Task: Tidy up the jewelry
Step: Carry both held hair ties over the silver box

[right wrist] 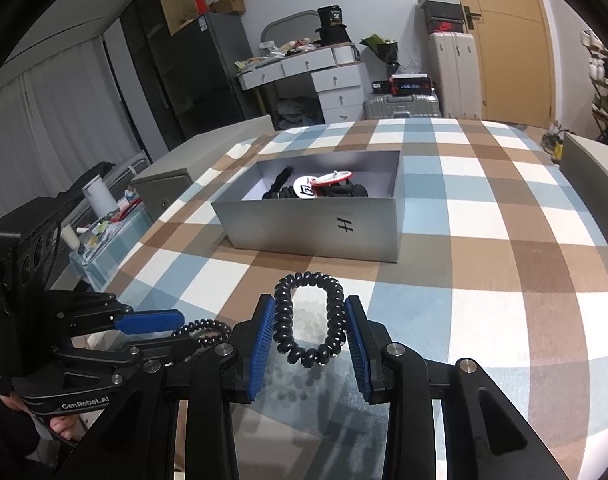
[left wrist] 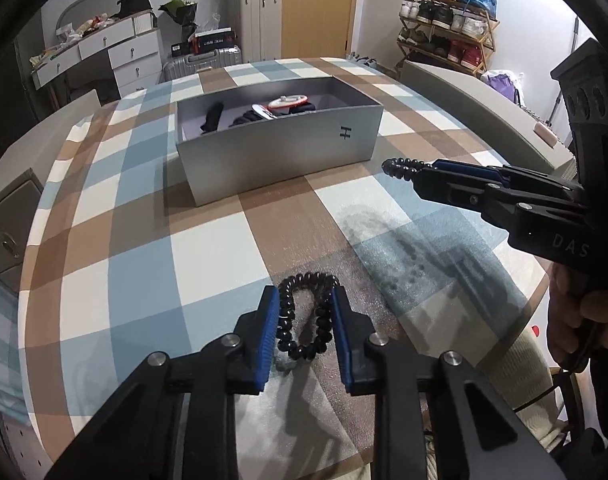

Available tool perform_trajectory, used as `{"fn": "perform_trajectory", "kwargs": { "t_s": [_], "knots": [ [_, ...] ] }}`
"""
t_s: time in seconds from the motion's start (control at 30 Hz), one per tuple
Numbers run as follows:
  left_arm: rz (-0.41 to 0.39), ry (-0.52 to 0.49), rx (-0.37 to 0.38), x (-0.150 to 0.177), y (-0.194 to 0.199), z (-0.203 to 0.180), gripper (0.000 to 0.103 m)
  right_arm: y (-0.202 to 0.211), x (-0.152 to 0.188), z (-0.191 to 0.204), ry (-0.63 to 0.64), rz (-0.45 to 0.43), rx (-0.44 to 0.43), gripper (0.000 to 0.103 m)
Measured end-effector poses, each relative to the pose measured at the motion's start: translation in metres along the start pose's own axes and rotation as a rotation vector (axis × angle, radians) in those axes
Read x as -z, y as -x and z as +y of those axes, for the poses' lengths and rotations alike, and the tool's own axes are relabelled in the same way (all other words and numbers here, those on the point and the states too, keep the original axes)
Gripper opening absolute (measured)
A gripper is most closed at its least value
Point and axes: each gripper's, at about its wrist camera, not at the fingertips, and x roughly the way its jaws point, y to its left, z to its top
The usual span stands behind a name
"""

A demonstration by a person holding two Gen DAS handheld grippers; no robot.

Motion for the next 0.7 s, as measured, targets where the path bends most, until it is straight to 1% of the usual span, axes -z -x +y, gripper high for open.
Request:
{"fn": "perform_trajectory", "kwargs": {
  "t_s": [0.03,0.23,0.3,0.37,0.43,0.5,0.6,0.63,0.67,0.7],
  "knots": [
    [0.000,0.002,0.003,-0.001,0.001,0.001,0.001,0.001,-0.001,0.000,0.001,-0.004,-0.001,0.034],
    [-0.018,0.026,0.013,-0.004,0.002,0.009,0.001,0.001,-0.001,0.003,0.007,-0.004,-0.008,0.034],
    [-0.030,0.040,0.064,-0.003,0.004,0.011,0.001,0.001,-0.001,0.003,0.007,-0.002,-0.009,0.034],
    [-0.044,0.035,0.057,-0.003,0.006,0.010,0.001,-0.001,0.000,0.002,0.003,0.003,-0.011,0.034],
    [-0.028,0.024,0.055,-0.003,0.003,0.009,0.001,-0.003,0.001,0.001,-0.003,0.010,-0.013,0.034],
    [-0.018,0.035,0.062,-0.004,0.000,0.010,0.001,-0.005,0.002,0.001,-0.009,0.013,-0.014,0.034],
    [0.016,0.054,0.098,-0.007,-0.009,0.011,0.002,-0.004,0.003,0.001,-0.008,0.011,-0.018,0.034],
    [0.027,0.056,0.110,-0.008,-0.012,0.010,0.007,-0.003,0.003,0.001,-0.007,0.009,-0.020,0.034],
    [0.040,0.053,0.111,-0.008,-0.014,0.008,0.020,-0.002,0.003,0.001,-0.008,0.008,-0.022,0.034],
    [0.053,0.045,0.108,-0.009,-0.017,0.006,0.027,-0.001,0.004,0.001,-0.008,0.007,-0.023,0.034]
  ]
}}
